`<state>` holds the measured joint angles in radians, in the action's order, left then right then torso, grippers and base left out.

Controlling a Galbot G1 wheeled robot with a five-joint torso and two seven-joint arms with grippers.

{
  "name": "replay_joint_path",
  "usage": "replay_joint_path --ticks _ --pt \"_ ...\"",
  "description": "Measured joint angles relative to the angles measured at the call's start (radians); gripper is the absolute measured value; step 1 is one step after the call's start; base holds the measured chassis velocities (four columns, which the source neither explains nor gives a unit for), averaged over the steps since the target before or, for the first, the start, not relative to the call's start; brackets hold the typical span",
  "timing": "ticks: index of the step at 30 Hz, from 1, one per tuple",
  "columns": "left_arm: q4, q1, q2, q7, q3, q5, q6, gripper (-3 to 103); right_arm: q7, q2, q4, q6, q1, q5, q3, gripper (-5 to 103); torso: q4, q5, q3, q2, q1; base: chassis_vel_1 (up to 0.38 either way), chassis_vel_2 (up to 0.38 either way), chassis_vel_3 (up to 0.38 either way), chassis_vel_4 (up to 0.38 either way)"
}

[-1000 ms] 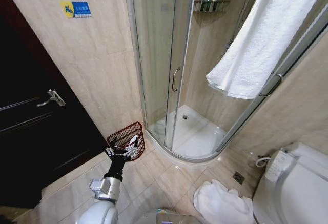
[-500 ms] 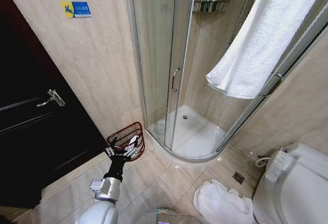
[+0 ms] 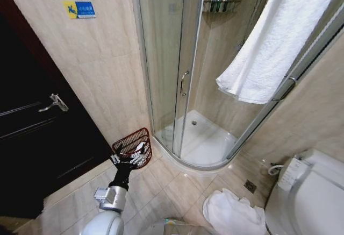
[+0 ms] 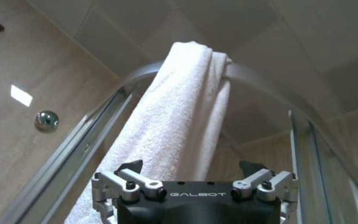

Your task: Discard the used towel into the hamper.

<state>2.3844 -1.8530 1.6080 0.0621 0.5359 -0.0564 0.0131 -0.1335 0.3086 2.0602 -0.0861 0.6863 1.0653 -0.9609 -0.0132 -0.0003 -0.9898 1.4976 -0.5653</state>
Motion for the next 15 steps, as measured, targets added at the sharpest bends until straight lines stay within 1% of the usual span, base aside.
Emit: replay_joint_path --ticks 3,4,8,9,12,13,14,15 --pt "0.000 0.000 0.000 0.000 0.000 0.000 0.000 100 0.011 0.046 0.004 0.001 0.000 -0.061 0.020 100 0.0000 -0.0001 0.000 0.000 0.000 0.000 0.000 0.000 0.000" --pt "0.000 0.000 0.000 0.000 0.000 0.000 0.000 100 0.011 0.046 0.004 0.001 0.000 -0.061 0.020 100 0.0000 -0.0001 0.000 0.000 0.000 0.000 0.000 0.000 0.000" --pt "0.000 0.000 0.000 0.000 0.000 0.000 0.000 100 0.035 0.117 -0.008 0.024 0.062 -0.137 0.018 100 0.0000 0.0006 0.000 0.000 0.000 0.000 0.000 0.000 0.000" --pt "0.000 0.000 0.000 0.000 0.000 0.000 0.000 100 0.035 0.117 -0.008 0.024 0.062 -0.137 0.018 100 0.0000 0.0006 0.000 0.000 0.000 0.000 0.000 0.000 0.000" --pt "0.000 0.000 0.000 0.000 0.000 0.000 0.000 100 0.057 0.182 -0.010 0.059 0.102 -0.227 0.020 100 0.0001 0.0001 0.000 0.000 0.000 0.000 0.000 0.000 0.000" --pt "0.000 0.000 0.000 0.000 0.000 0.000 0.000 100 0.057 0.182 -0.010 0.059 0.102 -0.227 0.020 100 0.0001 0.0001 0.000 0.000 0.000 0.000 0.000 0.000 0.000" --pt "0.000 0.000 0.000 0.000 0.000 0.000 0.000 100 0.063 0.211 -0.008 0.067 0.109 -0.254 0.024 100 0.0001 -0.0004 0.000 0.000 0.000 0.000 0.000 0.000 0.000" --pt "0.000 0.000 0.000 0.000 0.000 0.000 0.000 100 0.066 0.239 -0.004 0.071 0.116 -0.275 0.027 100 0.0002 0.0000 0.000 0.000 0.000 0.000 0.000 0.000 0.000"
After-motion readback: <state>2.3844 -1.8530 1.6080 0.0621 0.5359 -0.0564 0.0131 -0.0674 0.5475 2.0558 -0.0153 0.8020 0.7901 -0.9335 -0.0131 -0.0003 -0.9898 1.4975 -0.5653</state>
